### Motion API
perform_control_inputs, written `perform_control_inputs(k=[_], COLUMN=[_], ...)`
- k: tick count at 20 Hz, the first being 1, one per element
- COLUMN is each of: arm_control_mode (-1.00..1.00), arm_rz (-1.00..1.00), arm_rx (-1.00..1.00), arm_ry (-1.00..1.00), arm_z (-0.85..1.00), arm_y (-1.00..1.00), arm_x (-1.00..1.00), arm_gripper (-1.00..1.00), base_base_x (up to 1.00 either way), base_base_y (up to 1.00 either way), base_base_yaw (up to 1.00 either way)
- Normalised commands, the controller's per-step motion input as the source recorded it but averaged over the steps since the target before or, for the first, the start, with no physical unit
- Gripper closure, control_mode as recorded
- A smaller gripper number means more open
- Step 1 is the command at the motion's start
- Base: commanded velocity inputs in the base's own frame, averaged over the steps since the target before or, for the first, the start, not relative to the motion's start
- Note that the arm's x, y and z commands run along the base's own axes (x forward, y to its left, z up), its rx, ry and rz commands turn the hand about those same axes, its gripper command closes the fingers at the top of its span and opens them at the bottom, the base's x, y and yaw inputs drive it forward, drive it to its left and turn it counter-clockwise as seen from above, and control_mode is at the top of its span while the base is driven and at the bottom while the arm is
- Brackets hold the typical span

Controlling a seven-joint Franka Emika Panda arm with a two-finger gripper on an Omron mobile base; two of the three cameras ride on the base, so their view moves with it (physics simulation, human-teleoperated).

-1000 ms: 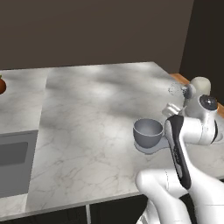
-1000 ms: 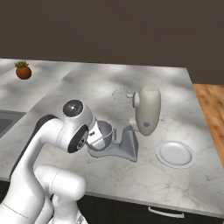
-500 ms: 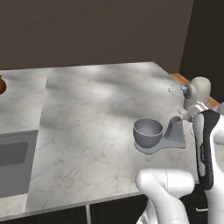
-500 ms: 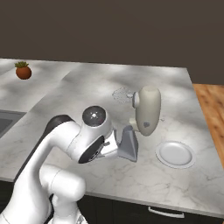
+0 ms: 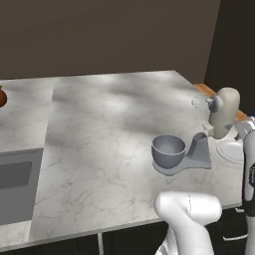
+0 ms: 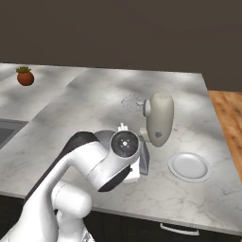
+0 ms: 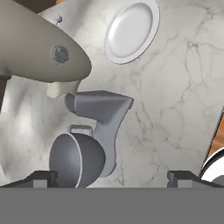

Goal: Add butter and sugar cubes to the stand mixer bowl and then turn on the stand mixer to begin making frosting.

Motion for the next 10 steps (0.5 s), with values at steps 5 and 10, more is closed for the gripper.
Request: perform_control_inputs(k=[5, 10], arm_control_mode=[-1.00, -1.00], arm_rz=[-0.14, -0.07], arm_rx=[0.16, 0.14], arm_ry=[0.04, 0.03], arm_z=[0.21, 0.18], arm_y=[-0.53, -0.57], arm_x=[0.05, 0.09], arm_gripper=[-1.00, -1.00], base_base_x=[0.00, 0.00], base_base_y=[0.00, 0.00], base_base_yaw=[0.00, 0.00])
